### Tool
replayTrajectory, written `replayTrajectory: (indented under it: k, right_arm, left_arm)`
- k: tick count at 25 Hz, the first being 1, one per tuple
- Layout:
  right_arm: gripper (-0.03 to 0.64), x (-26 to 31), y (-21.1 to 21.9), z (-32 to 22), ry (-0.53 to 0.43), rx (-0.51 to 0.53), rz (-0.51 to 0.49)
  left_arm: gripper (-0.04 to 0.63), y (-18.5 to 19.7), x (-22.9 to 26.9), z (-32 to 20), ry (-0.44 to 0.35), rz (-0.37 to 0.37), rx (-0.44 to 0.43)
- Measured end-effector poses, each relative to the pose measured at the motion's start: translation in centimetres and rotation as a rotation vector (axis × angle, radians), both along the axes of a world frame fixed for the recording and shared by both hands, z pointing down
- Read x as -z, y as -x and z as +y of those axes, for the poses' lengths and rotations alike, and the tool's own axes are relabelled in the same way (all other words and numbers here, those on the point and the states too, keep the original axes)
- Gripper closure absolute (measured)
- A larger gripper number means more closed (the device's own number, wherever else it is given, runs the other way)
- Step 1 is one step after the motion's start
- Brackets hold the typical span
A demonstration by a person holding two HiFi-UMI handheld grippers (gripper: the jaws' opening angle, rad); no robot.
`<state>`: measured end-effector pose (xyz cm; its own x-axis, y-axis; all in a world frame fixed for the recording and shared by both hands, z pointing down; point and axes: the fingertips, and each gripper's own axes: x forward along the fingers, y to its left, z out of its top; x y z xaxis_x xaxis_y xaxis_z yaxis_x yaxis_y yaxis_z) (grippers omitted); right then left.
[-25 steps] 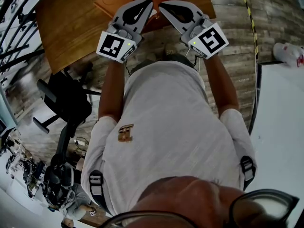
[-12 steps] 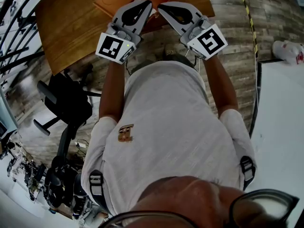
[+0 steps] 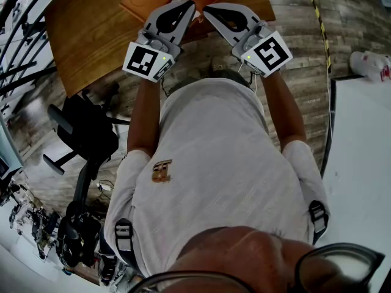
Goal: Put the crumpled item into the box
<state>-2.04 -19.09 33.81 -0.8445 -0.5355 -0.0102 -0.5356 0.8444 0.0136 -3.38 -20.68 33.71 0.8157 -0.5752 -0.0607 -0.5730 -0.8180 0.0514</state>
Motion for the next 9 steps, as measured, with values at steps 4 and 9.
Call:
replayTrajectory:
  k: [4,9]
  right_arm:
    - [0.584,0.19,-0.19,0.03,-0.013,0.004,-0.008]
    - [0.584,0.28,-0.17,0.09,-0.011,0.008,-0.007]
  left_arm:
    - [0.575,-0.24,0.01,0.07,-0.001,-0.002,0.001]
    - [0.575,-0.21,0.13,0.16,0.000,0.002,0.002]
